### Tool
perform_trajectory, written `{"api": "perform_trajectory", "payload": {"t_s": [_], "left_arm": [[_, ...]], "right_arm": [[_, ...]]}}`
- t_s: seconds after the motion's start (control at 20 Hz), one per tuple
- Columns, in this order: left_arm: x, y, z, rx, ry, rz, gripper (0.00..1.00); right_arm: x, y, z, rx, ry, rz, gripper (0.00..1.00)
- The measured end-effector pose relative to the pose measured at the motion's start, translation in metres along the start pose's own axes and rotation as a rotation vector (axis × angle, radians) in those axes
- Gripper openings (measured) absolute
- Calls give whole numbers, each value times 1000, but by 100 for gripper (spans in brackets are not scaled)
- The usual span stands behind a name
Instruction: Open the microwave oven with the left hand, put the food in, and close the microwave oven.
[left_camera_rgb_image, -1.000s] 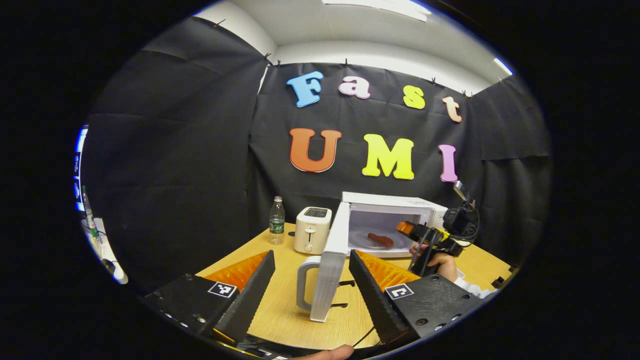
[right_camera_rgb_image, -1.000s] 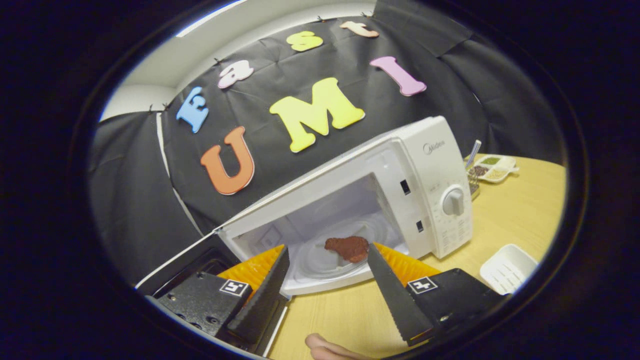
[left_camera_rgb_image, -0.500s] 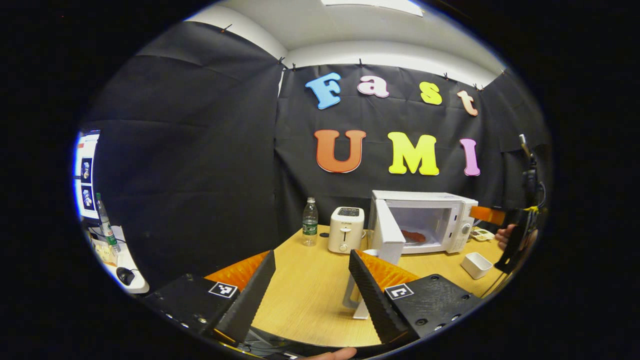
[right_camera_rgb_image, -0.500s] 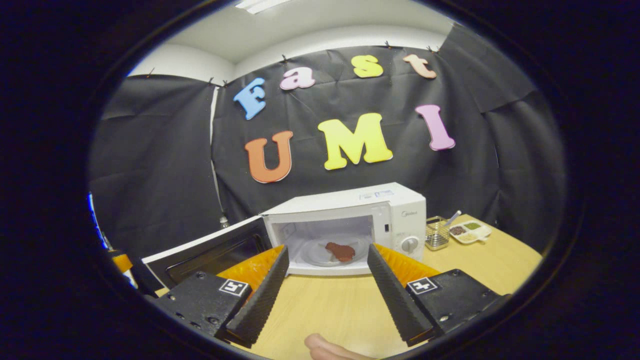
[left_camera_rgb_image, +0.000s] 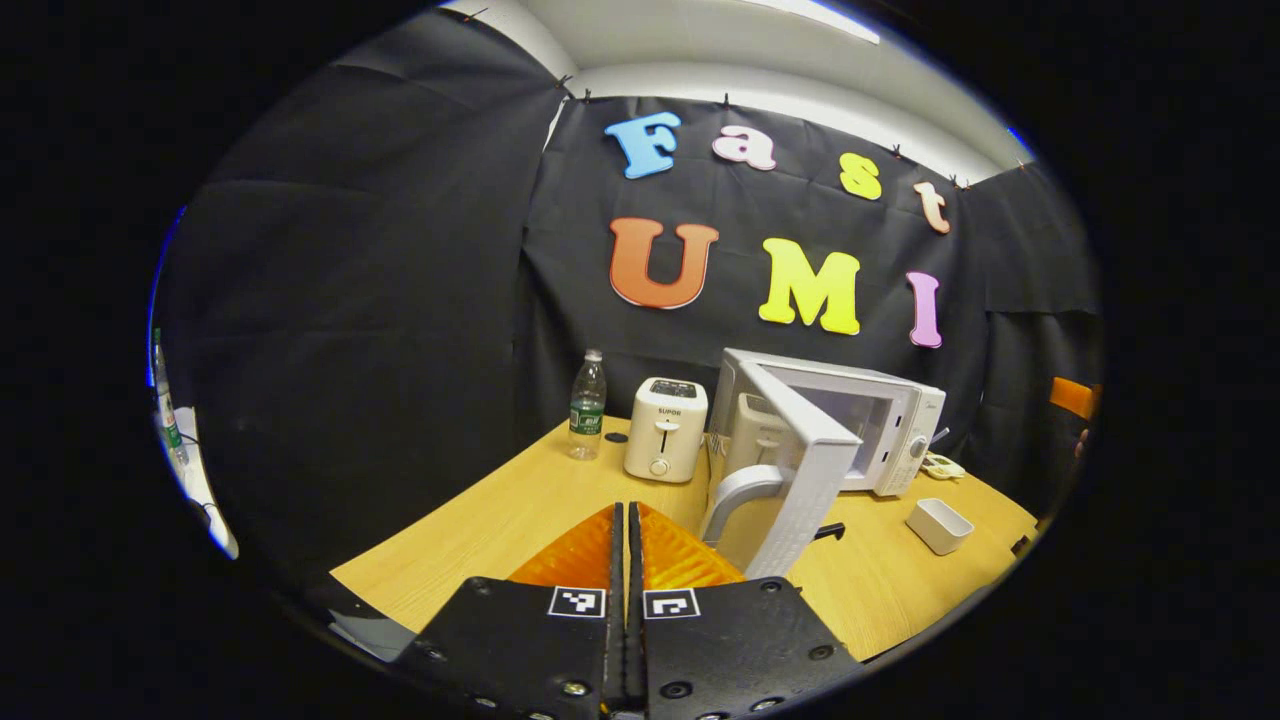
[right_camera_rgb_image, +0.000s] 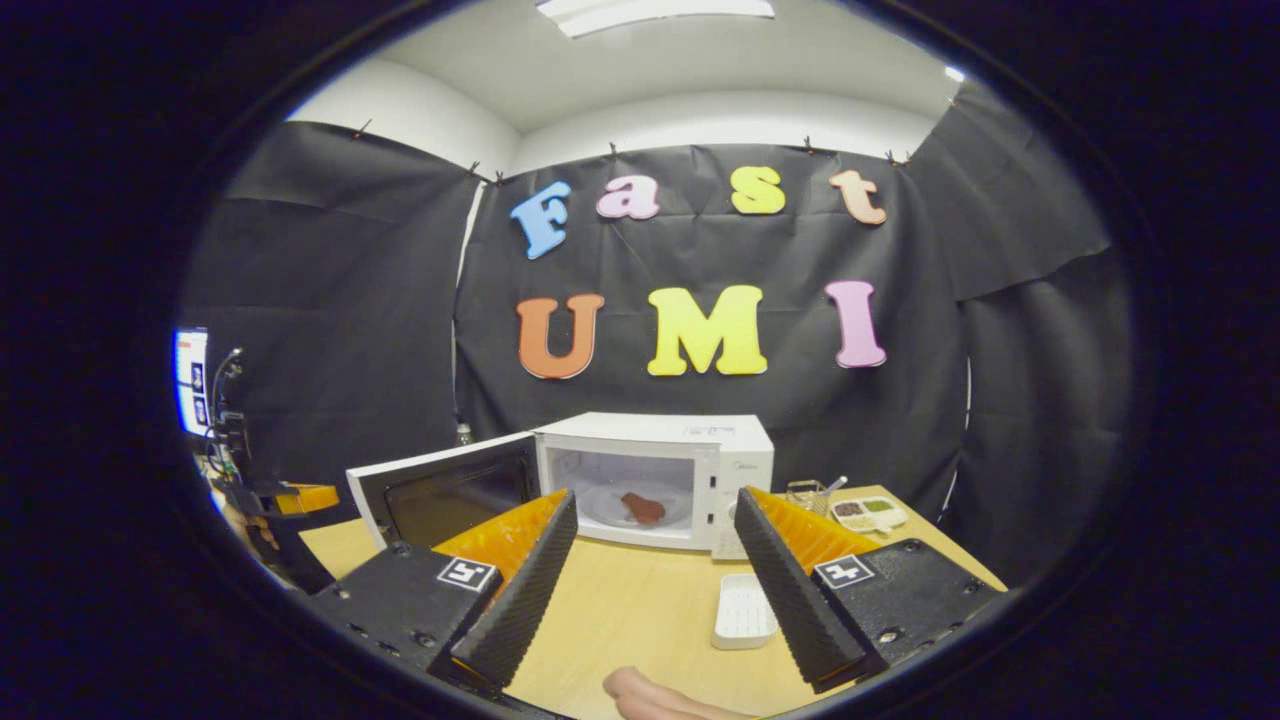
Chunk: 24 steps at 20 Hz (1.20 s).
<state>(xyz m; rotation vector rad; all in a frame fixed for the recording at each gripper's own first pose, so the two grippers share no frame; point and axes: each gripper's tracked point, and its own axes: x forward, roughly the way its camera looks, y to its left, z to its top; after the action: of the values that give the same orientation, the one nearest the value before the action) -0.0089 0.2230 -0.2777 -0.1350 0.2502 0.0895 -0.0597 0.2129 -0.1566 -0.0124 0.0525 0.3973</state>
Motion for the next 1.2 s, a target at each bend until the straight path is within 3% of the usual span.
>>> {"api": "perform_trajectory", "payload": {"t_s": [0.1,0.15,0.2,0.25,0.3,0.35,0.4,0.45,0.5,0.65,0.7,0.85,0.9,0.95,1.05,1.1,1.15,1.2], "left_arm": [[15,-6,-10,21,27,-9,0],[22,-9,-15,39,36,-13,0],[29,-11,-19,56,44,-21,0],[34,-15,-23,65,56,-32,0],[37,-21,-28,73,64,-44,0],[39,-23,-29,85,63,-32,0],[41,-23,-28,99,59,-28,0],[39,-28,-29,100,58,-31,0],[38,-35,-29,95,56,-45,0],[36,-55,-23,99,27,-74,0],[36,-64,-24,100,28,-91,0],[38,-92,-32,93,48,-150,0],[40,-100,-34,100,49,-162,0],[42,-108,-36,107,48,-173,0],[46,-128,-35,111,33,-208,0],[47,-137,-36,102,37,-228,0],[50,-149,-40,93,43,-254,0],[52,-163,-42,89,44,-285,0]], "right_arm": [[-14,-16,8,1,-21,-22,100],[-18,-24,10,5,-28,-32,90],[-23,-30,11,9,-33,-39,100],[-26,-36,12,12,-38,-46,90],[-29,-43,13,11,-44,-58,100],[-31,-47,14,7,-48,-66,90],[-34,-50,15,5,-55,-69,90],[-36,-53,16,7,-57,-73,100],[-39,-57,15,10,-55,-76,90],[-45,-72,16,8,-64,-107,90],[-48,-74,20,7,-74,-112,100],[-54,-80,24,12,-92,-120,100],[-55,-83,24,12,-90,-124,90],[-55,-85,25,14,-88,-130,100],[-57,-87,29,14,-96,-131,100],[-57,-88,30,16,-101,-130,90],[-57,-88,30,15,-99,-130,100],[-57,-88,28,13,-94,-128,100]]}}
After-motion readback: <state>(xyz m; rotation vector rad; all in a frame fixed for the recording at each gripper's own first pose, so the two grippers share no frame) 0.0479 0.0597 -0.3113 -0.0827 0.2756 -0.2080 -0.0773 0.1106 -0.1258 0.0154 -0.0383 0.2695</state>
